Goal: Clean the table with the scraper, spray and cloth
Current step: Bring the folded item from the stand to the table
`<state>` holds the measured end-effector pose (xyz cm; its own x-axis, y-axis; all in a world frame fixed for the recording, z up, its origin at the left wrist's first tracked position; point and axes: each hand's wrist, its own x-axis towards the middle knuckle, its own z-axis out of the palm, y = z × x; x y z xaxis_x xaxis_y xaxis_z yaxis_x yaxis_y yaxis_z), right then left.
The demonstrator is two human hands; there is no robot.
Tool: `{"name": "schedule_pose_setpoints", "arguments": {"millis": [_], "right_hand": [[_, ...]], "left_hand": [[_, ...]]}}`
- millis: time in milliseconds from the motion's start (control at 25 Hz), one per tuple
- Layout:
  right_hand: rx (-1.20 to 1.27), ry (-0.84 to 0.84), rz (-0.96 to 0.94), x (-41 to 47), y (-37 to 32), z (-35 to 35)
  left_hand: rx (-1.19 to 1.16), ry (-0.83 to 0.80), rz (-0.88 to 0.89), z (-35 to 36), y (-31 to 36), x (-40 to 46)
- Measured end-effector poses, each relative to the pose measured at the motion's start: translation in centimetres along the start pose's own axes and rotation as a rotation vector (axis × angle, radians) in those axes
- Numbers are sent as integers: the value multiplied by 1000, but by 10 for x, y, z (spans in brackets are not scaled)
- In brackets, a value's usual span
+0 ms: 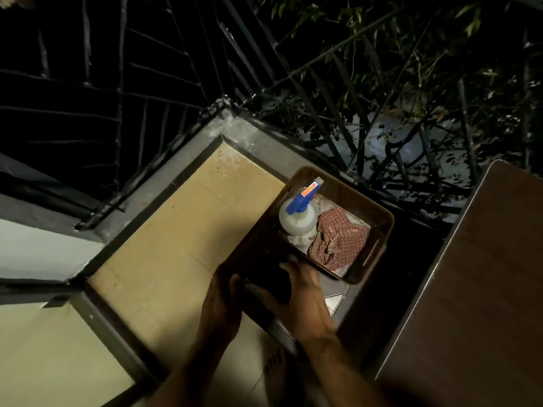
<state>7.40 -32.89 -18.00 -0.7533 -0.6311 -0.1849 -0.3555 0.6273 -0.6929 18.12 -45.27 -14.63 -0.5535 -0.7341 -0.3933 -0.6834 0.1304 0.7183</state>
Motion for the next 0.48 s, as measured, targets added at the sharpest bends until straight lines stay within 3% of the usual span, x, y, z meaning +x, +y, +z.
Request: {"name": "schedule_pose_setpoints", "arguments": {"millis": [120, 280, 480], "right_hand": [[16, -171, 84, -2, 6, 10], [-70, -334, 43, -4, 17, 27], [-107, -303, 63, -7, 10, 30]], "left_hand": [[-13, -18, 6, 4, -12, 7], [1, -21, 37, 10, -32, 14], [52, -17, 66, 15, -36, 3]]}}
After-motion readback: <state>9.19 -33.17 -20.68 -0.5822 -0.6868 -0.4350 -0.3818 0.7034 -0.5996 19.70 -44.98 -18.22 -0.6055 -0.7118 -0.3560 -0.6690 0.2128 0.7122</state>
